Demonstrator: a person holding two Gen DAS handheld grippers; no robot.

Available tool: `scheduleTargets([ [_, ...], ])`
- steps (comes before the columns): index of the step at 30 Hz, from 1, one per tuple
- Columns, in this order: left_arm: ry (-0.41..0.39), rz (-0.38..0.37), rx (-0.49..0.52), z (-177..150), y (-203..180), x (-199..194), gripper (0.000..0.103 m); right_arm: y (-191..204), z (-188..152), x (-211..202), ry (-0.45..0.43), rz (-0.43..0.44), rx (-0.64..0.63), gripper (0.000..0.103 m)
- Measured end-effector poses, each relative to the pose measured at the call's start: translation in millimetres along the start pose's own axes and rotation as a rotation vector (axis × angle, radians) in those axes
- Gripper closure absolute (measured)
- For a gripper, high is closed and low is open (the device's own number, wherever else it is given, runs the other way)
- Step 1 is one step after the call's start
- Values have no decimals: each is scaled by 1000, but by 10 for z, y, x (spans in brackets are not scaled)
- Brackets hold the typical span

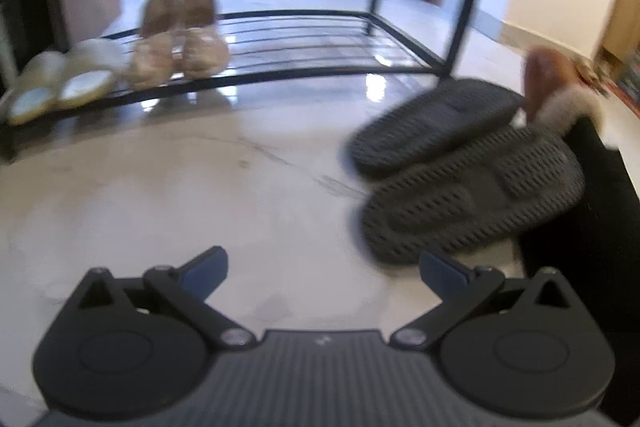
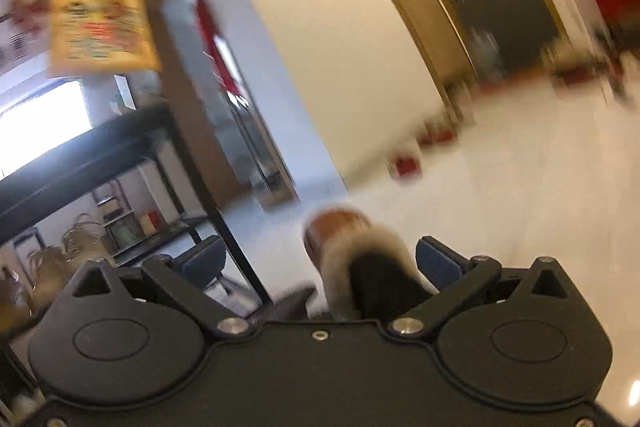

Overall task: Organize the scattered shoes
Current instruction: 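Move the left gripper down to the soles-up black slippers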

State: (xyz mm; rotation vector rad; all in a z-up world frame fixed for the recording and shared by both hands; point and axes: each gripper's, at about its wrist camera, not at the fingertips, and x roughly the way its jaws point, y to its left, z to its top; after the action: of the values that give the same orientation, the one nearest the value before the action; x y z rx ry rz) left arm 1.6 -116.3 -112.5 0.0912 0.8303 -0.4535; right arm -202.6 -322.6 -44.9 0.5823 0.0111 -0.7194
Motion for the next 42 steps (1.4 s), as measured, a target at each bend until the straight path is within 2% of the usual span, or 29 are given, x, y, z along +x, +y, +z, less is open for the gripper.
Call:
scheduleTargets([
  [2,-7,-34,69,-38,-154,50,1,-104,5,112,50,-17,71,0],
  [4,-12,-67,129,-41,-285,134,1,-140,7,134,49,0,97,0],
  [10,-32,-151,180,125,-491,496,1,-207,-39,183,72,25,138,0],
  [13,-59,-198,260,137,-642,581,1,-200,-43,181,73,26,156,0],
  [18,-42,-231,368,47,-861,711,1,-216,-40,174,75,34,177,0],
  [20,-46,-213,424,-22,-951,786,1,-221,-36,177,77,37,185,0],
  [23,-38,-171,389,6,-941,897,1,-211,-43,178,84,41,187,0],
  [26,-28,-186,298,168,-827,993,1,-206,-38,173,83,49,179,0],
  [28,-26,-221,318,251,-792,1054,1,-210,-37,172,83,49,183,0],
  [32,31,-298,382,303,-752,1206,0,-205,-45,211,95,48,189,0],
  [36,23,-287,401,247,-798,1204,2,-188,-55,228,95,58,176,0],
  [40,-7,-303,327,211,-740,1108,13,-208,-56,250,106,53,192,0],
  [42,-19,-307,317,202,-728,1052,28,-214,-55,253,107,52,197,0],
])
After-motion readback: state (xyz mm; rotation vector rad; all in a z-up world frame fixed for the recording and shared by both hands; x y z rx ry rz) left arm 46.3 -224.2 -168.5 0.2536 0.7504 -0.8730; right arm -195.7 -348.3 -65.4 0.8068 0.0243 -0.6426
